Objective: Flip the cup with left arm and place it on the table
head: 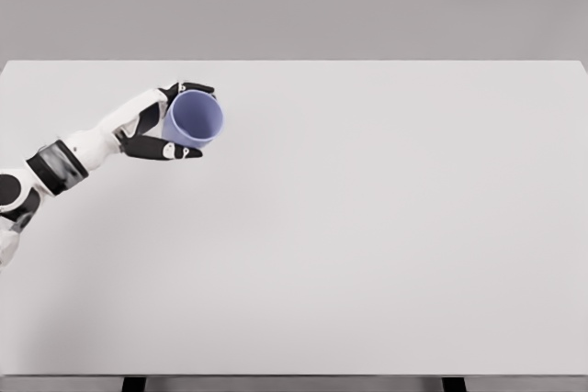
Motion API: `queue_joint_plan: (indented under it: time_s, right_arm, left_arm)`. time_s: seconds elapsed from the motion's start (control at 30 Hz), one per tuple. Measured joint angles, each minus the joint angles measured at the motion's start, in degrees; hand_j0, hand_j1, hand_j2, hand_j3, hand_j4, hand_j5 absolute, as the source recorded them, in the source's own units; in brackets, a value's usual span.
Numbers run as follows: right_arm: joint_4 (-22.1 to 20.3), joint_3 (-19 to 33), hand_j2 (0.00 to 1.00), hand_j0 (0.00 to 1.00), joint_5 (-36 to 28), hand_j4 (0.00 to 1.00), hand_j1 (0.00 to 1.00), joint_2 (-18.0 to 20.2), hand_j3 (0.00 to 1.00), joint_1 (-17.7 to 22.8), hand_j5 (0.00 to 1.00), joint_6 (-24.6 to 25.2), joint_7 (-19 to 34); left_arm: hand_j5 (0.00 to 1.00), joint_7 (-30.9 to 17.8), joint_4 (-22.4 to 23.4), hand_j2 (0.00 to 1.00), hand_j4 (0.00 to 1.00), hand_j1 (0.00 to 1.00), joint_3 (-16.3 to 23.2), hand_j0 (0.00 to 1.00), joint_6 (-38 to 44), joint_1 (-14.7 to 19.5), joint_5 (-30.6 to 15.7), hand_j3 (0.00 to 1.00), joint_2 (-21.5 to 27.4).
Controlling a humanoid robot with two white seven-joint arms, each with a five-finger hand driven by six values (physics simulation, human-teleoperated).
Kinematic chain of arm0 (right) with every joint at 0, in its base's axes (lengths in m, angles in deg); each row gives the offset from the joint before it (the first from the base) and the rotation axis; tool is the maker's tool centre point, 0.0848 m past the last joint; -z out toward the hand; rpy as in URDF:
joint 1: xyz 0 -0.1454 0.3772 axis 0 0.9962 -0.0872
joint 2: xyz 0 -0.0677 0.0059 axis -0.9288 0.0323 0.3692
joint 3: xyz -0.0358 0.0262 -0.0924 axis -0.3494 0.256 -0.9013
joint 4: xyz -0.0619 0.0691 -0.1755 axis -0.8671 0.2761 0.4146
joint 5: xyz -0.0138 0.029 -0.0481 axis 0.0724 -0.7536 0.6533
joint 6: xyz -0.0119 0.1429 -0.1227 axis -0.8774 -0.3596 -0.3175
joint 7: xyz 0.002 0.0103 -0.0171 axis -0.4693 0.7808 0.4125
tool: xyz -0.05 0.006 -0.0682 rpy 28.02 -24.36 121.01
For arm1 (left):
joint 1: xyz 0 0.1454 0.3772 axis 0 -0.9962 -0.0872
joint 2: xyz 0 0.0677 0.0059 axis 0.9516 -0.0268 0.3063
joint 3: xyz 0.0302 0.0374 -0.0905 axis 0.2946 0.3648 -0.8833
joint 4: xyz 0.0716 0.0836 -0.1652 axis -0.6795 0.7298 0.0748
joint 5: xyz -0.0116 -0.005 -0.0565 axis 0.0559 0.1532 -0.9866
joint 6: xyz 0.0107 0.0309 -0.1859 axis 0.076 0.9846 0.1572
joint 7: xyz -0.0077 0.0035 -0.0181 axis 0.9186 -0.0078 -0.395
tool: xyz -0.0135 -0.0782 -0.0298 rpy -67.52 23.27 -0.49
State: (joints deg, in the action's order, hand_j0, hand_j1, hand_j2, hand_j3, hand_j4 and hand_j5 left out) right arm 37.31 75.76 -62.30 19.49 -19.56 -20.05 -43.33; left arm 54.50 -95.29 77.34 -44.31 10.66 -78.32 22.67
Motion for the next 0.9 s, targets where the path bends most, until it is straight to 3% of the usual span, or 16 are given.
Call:
queue_joint_plan:
  time_s: [0.9]
  right_arm:
    - [0.0, 0.0, 1.0, 1.0, 0.0, 1.0, 1.0, 0.0, 1.0, 0.0, 1.0, 0.0, 0.0]
  left_arm:
    - [0.84, 0.0, 0.0, 0.84, 0.84, 0.84, -9.1, 0.84, -1.2, -8.0, -2.2, 0.84, -5.9]
